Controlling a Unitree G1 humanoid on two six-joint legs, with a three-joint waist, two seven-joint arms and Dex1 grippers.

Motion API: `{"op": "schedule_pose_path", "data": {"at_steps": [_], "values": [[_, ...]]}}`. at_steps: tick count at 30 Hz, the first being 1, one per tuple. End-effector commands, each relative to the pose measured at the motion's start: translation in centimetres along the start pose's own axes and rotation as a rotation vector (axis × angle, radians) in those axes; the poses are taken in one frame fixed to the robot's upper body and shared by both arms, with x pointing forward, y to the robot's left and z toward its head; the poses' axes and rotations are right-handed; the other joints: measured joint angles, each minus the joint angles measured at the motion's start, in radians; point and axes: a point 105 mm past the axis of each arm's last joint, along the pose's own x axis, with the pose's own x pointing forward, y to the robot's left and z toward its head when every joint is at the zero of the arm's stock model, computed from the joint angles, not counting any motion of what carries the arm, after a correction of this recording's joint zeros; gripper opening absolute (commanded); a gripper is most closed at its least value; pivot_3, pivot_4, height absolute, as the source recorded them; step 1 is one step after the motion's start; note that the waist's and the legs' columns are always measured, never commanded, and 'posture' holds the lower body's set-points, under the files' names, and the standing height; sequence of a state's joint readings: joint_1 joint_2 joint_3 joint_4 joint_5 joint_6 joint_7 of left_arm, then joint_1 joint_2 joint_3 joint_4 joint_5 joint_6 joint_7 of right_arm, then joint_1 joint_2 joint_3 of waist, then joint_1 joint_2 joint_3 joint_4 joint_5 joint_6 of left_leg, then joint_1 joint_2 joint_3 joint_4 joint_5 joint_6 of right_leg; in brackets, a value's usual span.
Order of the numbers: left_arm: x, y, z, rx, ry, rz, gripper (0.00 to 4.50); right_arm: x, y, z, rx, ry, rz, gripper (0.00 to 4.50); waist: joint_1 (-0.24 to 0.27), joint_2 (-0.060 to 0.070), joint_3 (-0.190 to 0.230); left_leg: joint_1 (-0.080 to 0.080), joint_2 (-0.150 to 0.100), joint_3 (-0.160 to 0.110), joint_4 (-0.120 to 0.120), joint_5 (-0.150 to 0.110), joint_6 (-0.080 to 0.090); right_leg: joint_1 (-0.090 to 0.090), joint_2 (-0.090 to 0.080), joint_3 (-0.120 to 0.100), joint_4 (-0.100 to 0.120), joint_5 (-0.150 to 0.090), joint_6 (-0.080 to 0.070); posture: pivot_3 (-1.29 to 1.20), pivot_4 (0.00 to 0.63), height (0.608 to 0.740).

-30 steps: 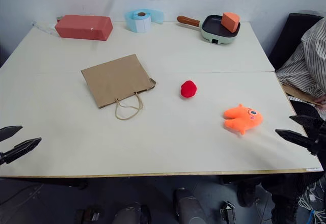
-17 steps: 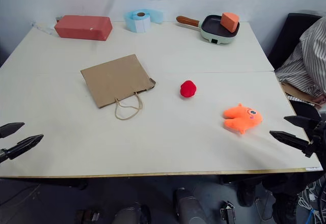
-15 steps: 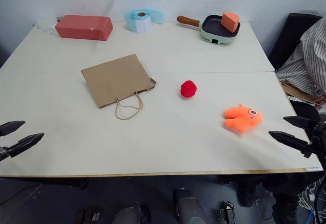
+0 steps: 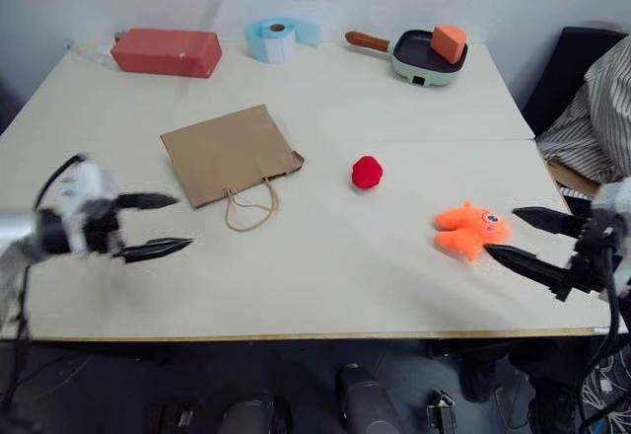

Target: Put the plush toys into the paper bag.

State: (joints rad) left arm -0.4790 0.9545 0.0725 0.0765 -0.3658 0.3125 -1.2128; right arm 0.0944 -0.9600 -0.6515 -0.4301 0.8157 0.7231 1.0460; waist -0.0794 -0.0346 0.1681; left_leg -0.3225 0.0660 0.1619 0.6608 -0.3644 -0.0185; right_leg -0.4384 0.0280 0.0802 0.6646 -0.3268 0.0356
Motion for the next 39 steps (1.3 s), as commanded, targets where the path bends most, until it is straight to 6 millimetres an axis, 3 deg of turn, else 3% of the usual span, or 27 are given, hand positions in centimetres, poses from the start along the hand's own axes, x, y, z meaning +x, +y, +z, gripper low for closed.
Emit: {"op": "schedule_pose_path", "data": {"at_steps": [1, 5, 9, 13, 23, 28, 32, 35, 39], "values": [[3.2, 2.0, 0.0, 0.125, 0.084, -0.073, 4.39, 2.2, 2.3, 1.2, -0.061, -0.035, 0.083, 4.5, -0.002, 0.0, 0.0, -0.001, 0.0, 0.001, 0.001, 0.0, 0.0, -0.001, 0.0, 0.0, 0.0, 0.0, 0.0, 0.0, 0.15, 0.74], [7.4, 4.0, 0.4, 0.218, 0.12, -0.08, 4.39, 3.7, 3.9, 2.3, -0.112, -0.084, 0.15, 4.5, -0.001, 0.0, 0.0, -0.002, 0.0, 0.002, 0.004, 0.0, 0.001, -0.002, 0.0, 0.002, 0.002, 0.0, 0.001, 0.0, 0.15, 0.74], [9.2, 4.8, -0.1, 0.299, 0.152, -0.085, 4.24, 4.3, 4.2, 2.8, -0.13, -0.125, 0.152, 4.5, -0.006, 0.0, 0.0, -0.007, 0.0, 0.002, 0.005, 0.0, 0.001, -0.009, 0.001, 0.002, 0.004, 0.0, 0.0, 0.0, 0.15, 0.74], [9.6, 5.5, 0.1, 0.309, 0.149, -0.078, 3.23, 4.5, 4.1, 2.8, -0.129, -0.142, 0.134, 4.5, -0.002, 0.0, 0.0, -0.013, 0.0, 0.002, 0.008, 0.0, 0.001, -0.015, 0.001, 0.002, 0.01, 0.0, 0.0, 0.0, 0.15, 0.74], [9.0, 5.9, 0.7, 0.204, 0.088, -0.09, 0.02, 4.9, 3.8, 0.8, -0.142, -0.104, 0.085, 4.5, -0.003, 0.0, 0.0, -0.013, 0.001, 0.002, 0.014, -0.001, 0.001, -0.015, 0.0, 0.002, 0.014, 0.0, 0.0, 0.0, 0.15, 0.74], [8.2, 5.4, 3.7, 0.06, -0.062, -0.169, 0.02, 5.9, 3.9, 1.1, -0.163, -0.124, 0.088, 4.5, -0.004, 0.0, 0.0, -0.014, 0.001, 0.002, 0.017, -0.001, 0.001, -0.015, 0.0, 0.002, 0.017, 0.0, 0.0, 0.0, 0.15, 0.74], [6.6, 4.7, 6.3, 0.007, -0.179, -0.179, 0.02, 8.1, 3.8, 1.6, -0.167, -0.155, 0.061, 4.5, -0.007, 0.0, 0.0, -0.014, 0.001, 0.002, 0.019, -0.001, 0.001, -0.015, 0.0, 0.002, 0.019, 0.0, 0.0, 0.0, 0.15, 0.74], [5.7, 4.3, 8.0, -0.079, -0.265, -0.151, 0.0, 9.6, 4.5, 1.9, -0.155, -0.183, 0.099, 3.87, -0.007, 0.0, 0.0, -0.013, 0.001, 0.002, 0.019, -0.001, 0.001, -0.016, 0.0, 0.003, 0.021, 0.0, -0.001, 0.0, 0.15, 0.74], [5.0, 2.7, 10.2, -0.11, -0.355, -0.179, 0.0, 13.4, 4.4, 2.2, -0.162, -0.22, 0.049, 2.47, -0.007, 0.0, 0.0, -0.014, 0.001, 0.002, 0.021, -0.001, 0.0, -0.017, 0.0, 0.003, 0.024, -0.001, -0.001, 0.0, 0.15, 0.74]]}}
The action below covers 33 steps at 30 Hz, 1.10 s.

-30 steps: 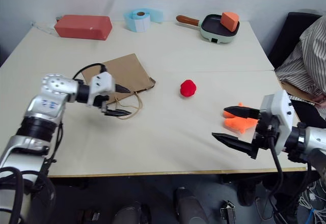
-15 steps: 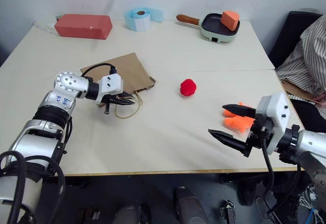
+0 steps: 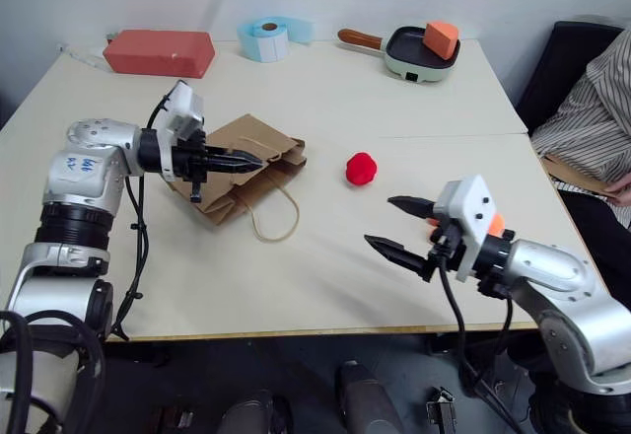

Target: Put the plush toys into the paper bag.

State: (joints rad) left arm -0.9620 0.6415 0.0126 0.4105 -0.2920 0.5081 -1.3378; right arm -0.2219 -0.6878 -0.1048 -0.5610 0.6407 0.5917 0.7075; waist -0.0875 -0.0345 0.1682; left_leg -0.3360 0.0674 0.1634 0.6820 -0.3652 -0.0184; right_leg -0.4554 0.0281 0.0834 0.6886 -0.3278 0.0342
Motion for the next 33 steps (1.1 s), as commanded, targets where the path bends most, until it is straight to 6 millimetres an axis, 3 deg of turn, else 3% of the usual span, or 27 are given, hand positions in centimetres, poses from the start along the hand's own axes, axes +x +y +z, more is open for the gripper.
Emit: {"op": "schedule_pose_path", "data": {"at_steps": [1, 7, 14, 23, 29, 33], "values": [[0.1, -1.8, 3.1, 0.032, -0.096, -0.022, 0.0, 3.0, -0.4, 0.0, -0.029, -0.031, -0.051, 2.11, 0.001, 0.0, 0.0, 0.0, 0.0, 0.0, 0.001, 0.0, 0.0, 0.0, 0.0, 0.0, 0.0, 0.0, 0.0, 0.0, 0.15, 0.74], [1.3, -3.2, 3.7, 0.039, -0.117, -0.004, 0.0, 7.8, 0.9, -0.5, -0.132, -0.015, 0.021, 0.02, 0.001, 0.0, 0.0, -0.001, 0.0, 0.0, 0.001, 0.0, 0.0, -0.002, 0.0, 0.0, 0.002, 0.0, -0.001, 0.0, 0.15, 0.74], [1.9, -4.7, 3.8, 0.048, -0.129, -0.033, 0.0, 11.8, -0.3, -1.6, -0.173, 0.051, 0.05, 0.02, -0.01, 0.0, 0.0, -0.001, -0.001, 0.001, 0.001, 0.001, -0.001, -0.004, -0.001, 0.001, 0.004, -0.001, -0.001, 0.0, 0.15, 0.74], [2.7, -5.7, 3.9, 0.06, -0.155, -0.055, 0.0, 16.4, 0.3, -3.7, -0.255, 0.135, 0.146, 0.02, -0.038, 0.0, 0.0, -0.001, 0.0, 0.001, 0.001, 0.001, -0.002, -0.005, -0.001, 0.0, 0.006, -0.001, -0.002, 0.0, 0.15, 0.74], [2.3, -5.2, 6.4, 0.024, -0.273, -0.03, 0.0, 15.9, 1.6, -5.8, -0.467, 0.226, 0.315, 0.02, -0.048, 0.0, 0.0, -0.001, -0.001, 0.0, 0.001, 0.002, -0.003, -0.005, -0.001, 0.0, 0.007, -0.001, -0.002, 0.0, 0.15, 0.74], [2.7, -5.5, 6.1, 0.057, -0.253, -0.046, 0.0, 15.2, 3.2, -6.2, -0.571, 0.235, 0.481, 0.02, -0.054, 0.0, 0.0, 0.0, -0.001, 0.0, 0.001, 0.002, -0.003, -0.005, -0.001, 0.0, 0.007, -0.001, -0.002, 0.0, 0.15, 0.74]]}}
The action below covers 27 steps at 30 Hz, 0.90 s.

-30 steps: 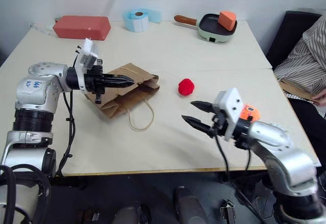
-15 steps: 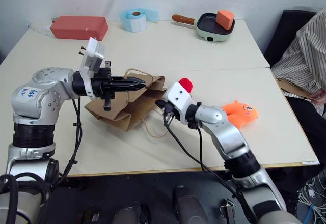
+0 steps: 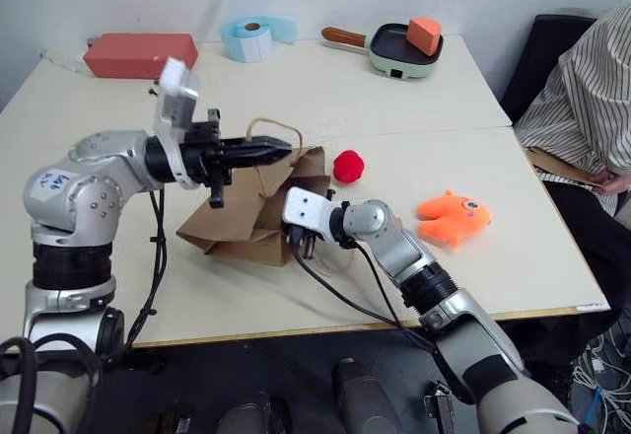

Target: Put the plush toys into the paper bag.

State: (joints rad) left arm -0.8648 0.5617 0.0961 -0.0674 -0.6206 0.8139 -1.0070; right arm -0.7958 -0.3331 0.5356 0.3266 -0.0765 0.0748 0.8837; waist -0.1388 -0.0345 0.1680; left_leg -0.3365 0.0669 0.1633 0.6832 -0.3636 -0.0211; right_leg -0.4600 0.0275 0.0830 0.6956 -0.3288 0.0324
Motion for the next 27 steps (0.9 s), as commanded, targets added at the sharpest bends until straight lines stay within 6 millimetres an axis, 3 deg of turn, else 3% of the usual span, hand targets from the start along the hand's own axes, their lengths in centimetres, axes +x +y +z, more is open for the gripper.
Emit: {"op": "schedule_pose_path", "data": {"at_steps": [1, 4, 11, 13, 18, 23, 27], "values": [[0.4, -1.0, 0.4, 0.063, -0.002, -0.046, 0.0, 0.1, 0.9, 1.6, -0.175, -0.034, 0.112, 0.02, -0.005, 0.0, 0.0, 0.0, 0.0, 0.0, 0.0, 0.0, 0.0, 0.0, 0.0, 0.0, 0.0, 0.0, 0.0, 0.0, 0.15, 0.74], [0.9, -2.3, -0.2, 0.061, 0.003, -0.109, 0.0, 0.0, 0.9, 1.9, -0.318, -0.003, 0.16, 0.02, -0.011, 0.0, 0.0, 0.0, 0.0, 0.0, 0.0, 0.001, -0.002, 0.0, 0.0, 0.0, 0.002, 0.0, 0.0, 0.0, 0.15, 0.74], [1.1, -4.4, -1.6, 0.113, 0.058, -0.206, 0.0, 1.1, 1.4, 5.4, -0.319, -0.171, 0.261, 0.02, -0.016, 0.0, 0.0, 0.001, 0.0, -0.001, 0.0, 0.001, -0.002, 0.0, 0.0, -0.001, 0.002, 0.0, 0.0, 0.0, 0.15, 0.74], [1.2, -4.5, -1.3, 0.111, 0.044, -0.209, 0.0, 1.1, 2.2, 6.0, -0.237, -0.225, 0.339, 0.02, -0.016, 0.0, 0.0, 0.001, 0.0, -0.001, 0.0, 0.001, -0.002, 0.0, 0.0, -0.001, 0.003, 0.0, 0.0, 0.0, 0.15, 0.74], [1.3, -4.7, -0.7, 0.098, 0.019, -0.219, 0.0, 1.1, 3.2, 6.9, 0.189, -0.311, 0.536, 0.02, -0.013, 0.0, 0.0, 0.0, 0.0, -0.003, 0.001, 0.002, -0.002, 0.0, 0.0, -0.002, 0.003, 0.0, 0.0, 0.0, 0.15, 0.74], [0.6, -5.1, 0.5, 0.065, -0.007, -0.23, 0.0, 2.6, 1.0, 5.5, 0.531, -0.313, 0.42, 0.02, -0.015, 0.0, 0.0, 0.0, 0.0, -0.003, 0.001, 0.002, -0.002, 0.0, -0.001, -0.002, 0.003, 0.0, 0.0, 0.0, 0.15, 0.74], [-0.1, -4.8, 1.9, 0.034, -0.047, -0.2, 0.0, 2.6, 0.9, 4.4, 0.684, -0.312, 0.409, 0.02, -0.014, 0.0, 0.0, 0.0, 0.0, -0.004, 0.001, 0.002, -0.002, 0.0, -0.001, -0.003, 0.003, 0.0, -0.001, 0.0, 0.15, 0.74]]}}
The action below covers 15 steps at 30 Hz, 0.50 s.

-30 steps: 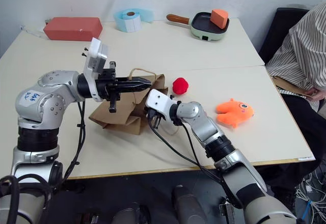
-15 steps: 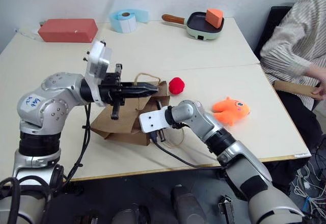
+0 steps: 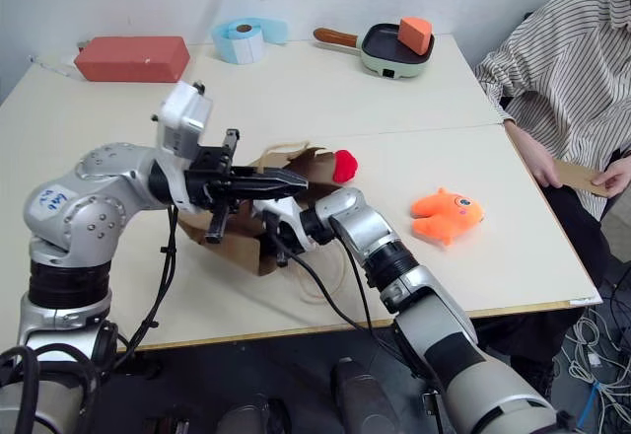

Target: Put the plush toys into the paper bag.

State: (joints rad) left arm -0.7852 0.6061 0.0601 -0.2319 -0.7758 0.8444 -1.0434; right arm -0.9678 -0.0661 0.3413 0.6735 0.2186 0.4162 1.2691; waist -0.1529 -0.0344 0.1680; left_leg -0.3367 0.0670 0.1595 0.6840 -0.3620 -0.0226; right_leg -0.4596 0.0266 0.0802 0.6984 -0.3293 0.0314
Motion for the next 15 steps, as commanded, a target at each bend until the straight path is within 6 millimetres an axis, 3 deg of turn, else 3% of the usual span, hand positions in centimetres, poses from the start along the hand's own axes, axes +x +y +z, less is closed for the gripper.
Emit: {"op": "schedule_pose_path", "data": {"at_steps": [1, 6, 10, 15], "values": [[-0.6, -0.5, 2.6, 0.029, -0.063, 0.004, 0.0, -0.4, -0.3, 0.2, 0.07, -0.052, -0.013, 0.02, 0.0, 0.0, 0.0, 0.0, 0.0, 0.0, 0.0, 0.0, 0.0, 0.0, 0.0, 0.0, 0.0, 0.0, 0.0, 0.0, 0.15, 0.74], [-1.1, -0.6, 3.5, 0.003, -0.088, 0.014, 0.0, -0.7, -0.7, 1.2, 0.123, -0.11, -0.035, 0.02, -0.005, 0.0, 0.0, 0.0, 0.0, 0.0, 0.0, 0.0, 0.0, 0.0, 0.0, 0.0, 0.0, 0.0, 0.0, 0.0, 0.15, 0.74], [-0.8, -1.1, 2.3, 0.014, -0.036, -0.009, 0.0, -0.9, -1.2, 2.7, 0.177, -0.147, -0.049, 0.02, -0.012, 0.0, 0.0, 0.0, 0.0, 0.0, 0.0, 0.0, -0.001, 0.0, 0.0, -0.001, 0.0, 0.0, 0.0, 0.0, 0.15, 0.74], [0.0, 0.0, 1.3, 0.043, -0.024, 0.014, 0.0, 0.8, -1.6, 2.1, -0.008, 0.039, -0.121, 0.02, -0.016, 0.0, 0.0, 0.0, 0.0, -0.001, -0.001, 0.001, -0.002, 0.0, 0.0, -0.001, 0.0, 0.0, 0.0, 0.0, 0.15, 0.74]]}}
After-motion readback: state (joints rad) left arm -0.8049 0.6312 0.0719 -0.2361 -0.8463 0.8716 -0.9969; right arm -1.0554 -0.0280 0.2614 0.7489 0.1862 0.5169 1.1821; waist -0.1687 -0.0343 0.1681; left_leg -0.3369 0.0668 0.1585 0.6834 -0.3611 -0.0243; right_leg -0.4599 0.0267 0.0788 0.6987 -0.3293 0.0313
